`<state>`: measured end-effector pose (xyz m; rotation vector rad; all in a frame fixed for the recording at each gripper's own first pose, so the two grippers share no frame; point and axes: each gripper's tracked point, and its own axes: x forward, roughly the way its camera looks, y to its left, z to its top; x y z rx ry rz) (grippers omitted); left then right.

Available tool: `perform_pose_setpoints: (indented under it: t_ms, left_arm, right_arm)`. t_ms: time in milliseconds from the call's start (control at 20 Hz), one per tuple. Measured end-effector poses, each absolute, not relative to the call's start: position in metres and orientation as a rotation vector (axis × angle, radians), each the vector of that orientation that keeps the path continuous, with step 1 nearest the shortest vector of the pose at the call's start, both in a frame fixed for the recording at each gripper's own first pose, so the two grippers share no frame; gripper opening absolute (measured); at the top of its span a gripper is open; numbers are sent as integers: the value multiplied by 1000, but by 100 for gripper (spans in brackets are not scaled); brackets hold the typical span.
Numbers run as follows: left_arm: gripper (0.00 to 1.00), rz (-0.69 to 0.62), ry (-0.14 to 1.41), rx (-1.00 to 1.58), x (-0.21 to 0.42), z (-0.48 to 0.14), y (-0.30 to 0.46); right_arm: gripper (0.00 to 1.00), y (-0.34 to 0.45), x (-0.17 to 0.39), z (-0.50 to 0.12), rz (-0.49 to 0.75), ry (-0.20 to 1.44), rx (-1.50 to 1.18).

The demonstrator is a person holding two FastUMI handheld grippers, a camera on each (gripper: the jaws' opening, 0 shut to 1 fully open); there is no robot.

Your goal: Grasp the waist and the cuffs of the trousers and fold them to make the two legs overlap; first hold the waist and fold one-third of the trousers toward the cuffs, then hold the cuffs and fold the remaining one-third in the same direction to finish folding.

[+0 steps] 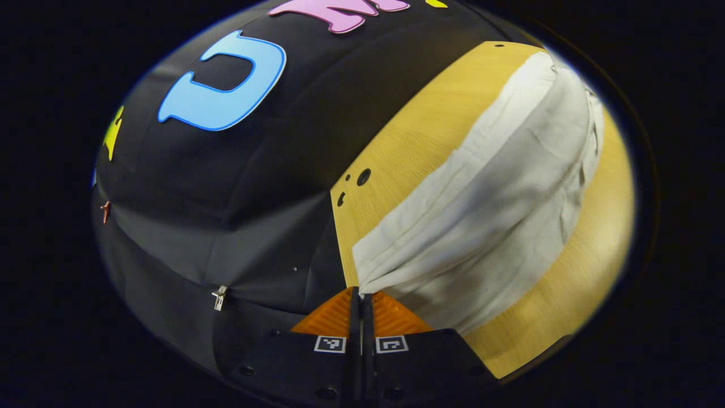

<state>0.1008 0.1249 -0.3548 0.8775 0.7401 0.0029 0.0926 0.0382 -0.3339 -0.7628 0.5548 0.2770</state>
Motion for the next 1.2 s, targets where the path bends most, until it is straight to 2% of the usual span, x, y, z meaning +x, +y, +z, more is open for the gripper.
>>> perform_pose_setpoints:
  t_ms: [350, 450, 500, 800, 900, 1000, 1100, 1150, 1200]
  left_arm:
    - [5, 5, 834, 840, 138, -393, 117]
    - [7, 8, 860, 852, 144, -404, 116]
    - [5, 12, 869, 856, 147, -408, 116]
    - [5, 25, 953, 896, 155, -436, 120]
    - [5, 13, 1018, 864, 151, -453, 117]
    - [6, 5, 1038, 849, 151, -456, 114]
    - [7, -12, 1022, 831, 152, -454, 107]
    - [24, -2, 1011, 845, 154, -449, 108]
    - [41, 2, 990, 847, 156, -443, 110]
  right_arm:
    - [5, 47, 130, -370, 286, 615, -727]
    - [5, 49, 141, -383, 294, 630, -730]
    - [5, 48, 146, -390, 292, 647, -720]
    - [8, 46, 162, -430, 252, 771, -574]
    - [21, 47, 163, -435, 233, 795, -525]
    - [48, 47, 167, -439, 219, 810, -487]
    - [55, 46, 171, -437, 199, 803, -447]
    - [63, 44, 170, -432, 187, 799, -413]
    - [66, 41, 170, -425, 162, 798, -369]
